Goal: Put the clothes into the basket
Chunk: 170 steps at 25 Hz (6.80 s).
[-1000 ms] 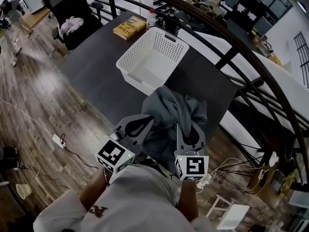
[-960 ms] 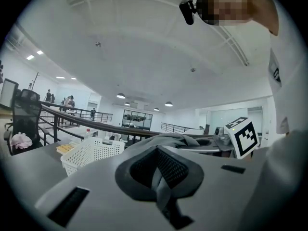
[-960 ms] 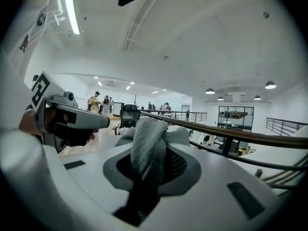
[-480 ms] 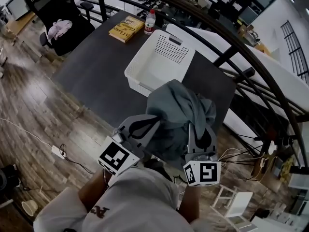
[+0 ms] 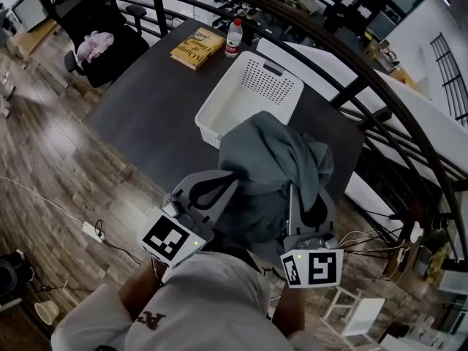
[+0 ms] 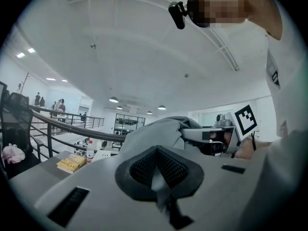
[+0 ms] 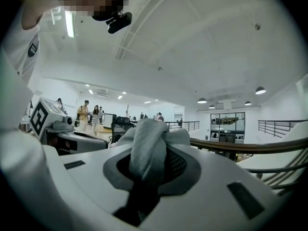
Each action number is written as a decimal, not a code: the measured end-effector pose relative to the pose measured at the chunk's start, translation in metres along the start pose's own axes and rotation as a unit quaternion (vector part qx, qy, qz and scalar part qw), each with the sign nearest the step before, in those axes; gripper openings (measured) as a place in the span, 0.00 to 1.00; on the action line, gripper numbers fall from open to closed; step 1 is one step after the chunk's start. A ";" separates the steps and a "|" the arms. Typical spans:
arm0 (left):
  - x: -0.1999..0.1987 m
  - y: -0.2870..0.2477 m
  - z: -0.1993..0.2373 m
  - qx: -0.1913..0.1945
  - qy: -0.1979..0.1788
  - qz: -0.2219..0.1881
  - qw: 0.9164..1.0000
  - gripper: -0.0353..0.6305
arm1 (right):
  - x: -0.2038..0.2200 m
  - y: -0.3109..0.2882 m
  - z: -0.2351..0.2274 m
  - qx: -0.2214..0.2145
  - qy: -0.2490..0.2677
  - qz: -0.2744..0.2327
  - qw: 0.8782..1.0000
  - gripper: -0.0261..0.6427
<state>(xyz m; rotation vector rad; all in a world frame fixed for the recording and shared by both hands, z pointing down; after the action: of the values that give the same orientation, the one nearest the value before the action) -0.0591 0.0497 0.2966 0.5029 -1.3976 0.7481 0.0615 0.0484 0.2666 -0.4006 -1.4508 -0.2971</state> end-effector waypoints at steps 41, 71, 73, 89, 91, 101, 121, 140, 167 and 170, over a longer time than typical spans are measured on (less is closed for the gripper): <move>-0.013 -0.116 0.148 0.055 0.016 0.040 0.998 0.04 | -0.022 -0.196 -0.068 0.020 -0.040 -0.070 0.997 0.16; 0.056 -0.164 0.195 0.044 0.046 0.094 0.994 0.04 | 0.194 -0.306 -0.058 -0.060 -0.100 0.175 0.978 0.16; 0.057 -0.164 0.195 0.044 0.047 0.094 0.993 0.04 | 0.205 -0.311 -0.057 -0.060 -0.107 0.185 0.975 0.16; 0.065 -0.164 0.196 0.044 0.053 0.101 0.992 0.04 | 0.276 -0.329 -0.052 -0.064 -0.134 0.270 0.951 0.17; 0.067 -0.163 0.197 0.043 0.052 0.104 0.992 0.04 | 0.284 -0.330 -0.051 -0.066 -0.138 0.277 0.949 0.18; 0.075 -0.163 0.203 0.034 0.055 0.116 0.991 0.04 | 0.299 -0.332 -0.045 -0.079 -0.116 0.299 0.944 0.21; 0.075 -0.154 0.210 0.022 0.060 0.108 0.992 0.04 | 0.307 -0.326 -0.043 -0.061 -0.051 0.341 0.937 0.57; 0.042 -0.128 0.193 0.007 0.039 0.069 0.997 0.04 | 0.226 -0.309 -0.039 -0.044 -0.013 0.264 0.963 0.59; -0.020 -0.097 0.136 0.019 0.015 0.013 1.000 0.04 | 0.022 -0.139 -0.023 0.018 -0.029 -0.001 0.999 0.07; -0.021 -0.097 0.134 0.019 0.013 0.014 1.000 0.04 | 0.023 -0.138 -0.023 0.014 -0.024 0.001 1.000 0.07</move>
<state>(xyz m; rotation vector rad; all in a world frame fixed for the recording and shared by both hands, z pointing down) -0.0812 -0.1157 0.3041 0.5019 -1.3721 0.8027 0.0246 -0.0844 0.2993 -0.3887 -1.5004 -0.2658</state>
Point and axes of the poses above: the fingertips, and each gripper's own axes: y backward along the fingers, z to its left, x out of its underside, the point moved 1 cm from there along y, backward along the fingers, and after that the axes turned 5 degrees about -x, right-handed, at the moved point
